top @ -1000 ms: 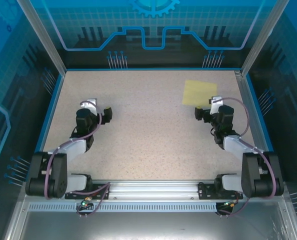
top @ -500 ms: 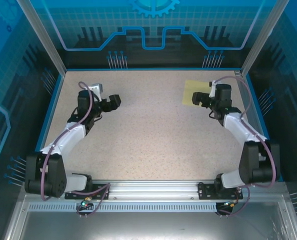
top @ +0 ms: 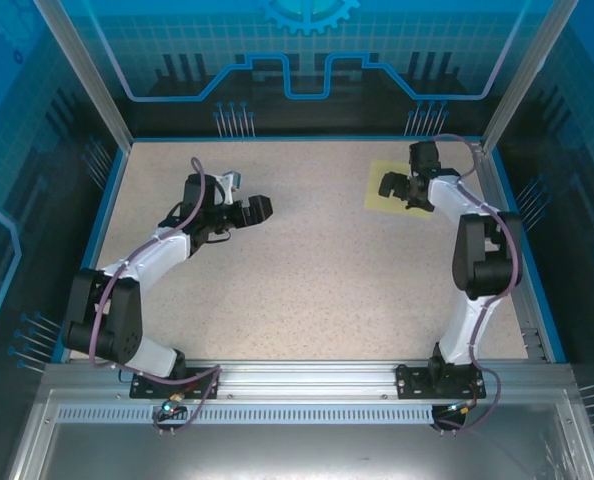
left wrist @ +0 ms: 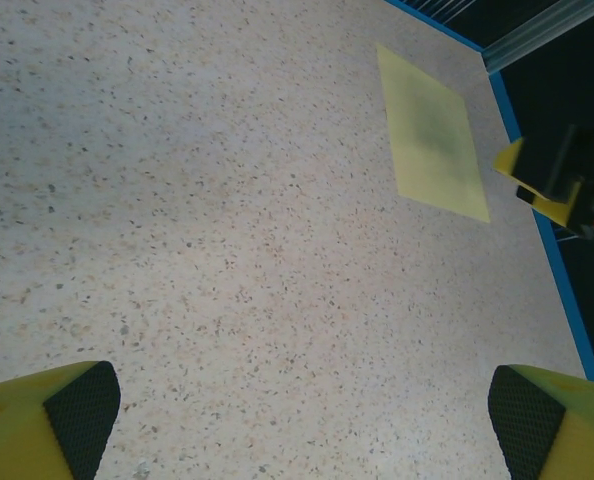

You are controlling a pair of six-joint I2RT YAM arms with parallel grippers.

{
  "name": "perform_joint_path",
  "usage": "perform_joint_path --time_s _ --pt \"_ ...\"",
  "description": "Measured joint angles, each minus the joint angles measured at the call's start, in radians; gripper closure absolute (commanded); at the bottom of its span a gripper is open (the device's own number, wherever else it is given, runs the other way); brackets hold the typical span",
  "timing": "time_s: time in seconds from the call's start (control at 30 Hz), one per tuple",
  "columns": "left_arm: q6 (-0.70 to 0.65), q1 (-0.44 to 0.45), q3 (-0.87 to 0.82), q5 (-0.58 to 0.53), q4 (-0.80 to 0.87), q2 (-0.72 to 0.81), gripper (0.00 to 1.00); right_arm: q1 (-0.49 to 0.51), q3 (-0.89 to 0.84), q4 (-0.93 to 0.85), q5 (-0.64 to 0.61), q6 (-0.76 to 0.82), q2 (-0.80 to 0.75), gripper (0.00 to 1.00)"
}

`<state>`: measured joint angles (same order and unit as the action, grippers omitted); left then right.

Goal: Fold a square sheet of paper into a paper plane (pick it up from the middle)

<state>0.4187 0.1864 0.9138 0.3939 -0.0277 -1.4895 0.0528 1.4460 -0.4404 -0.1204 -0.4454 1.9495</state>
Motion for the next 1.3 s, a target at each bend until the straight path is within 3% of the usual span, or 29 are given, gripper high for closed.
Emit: perform_joint_path --time_s 0.57,0.93,1.3 --pt "0.000 0.008 0.002 0.058 0.034 -0.002 0.01 0.022 0.397 -0.277 -0.029 0.000 0.351 0.01" --pt "-0.002 0.008 0.002 0.077 0.038 -0.002 0.01 0.070 0.509 -0.378 -0.058 0.001 0.411 0.01" --pt "-0.002 0.008 -0.012 0.095 0.032 0.013 0.01 0.172 0.510 -0.432 -0.062 0.000 0.412 0.02"
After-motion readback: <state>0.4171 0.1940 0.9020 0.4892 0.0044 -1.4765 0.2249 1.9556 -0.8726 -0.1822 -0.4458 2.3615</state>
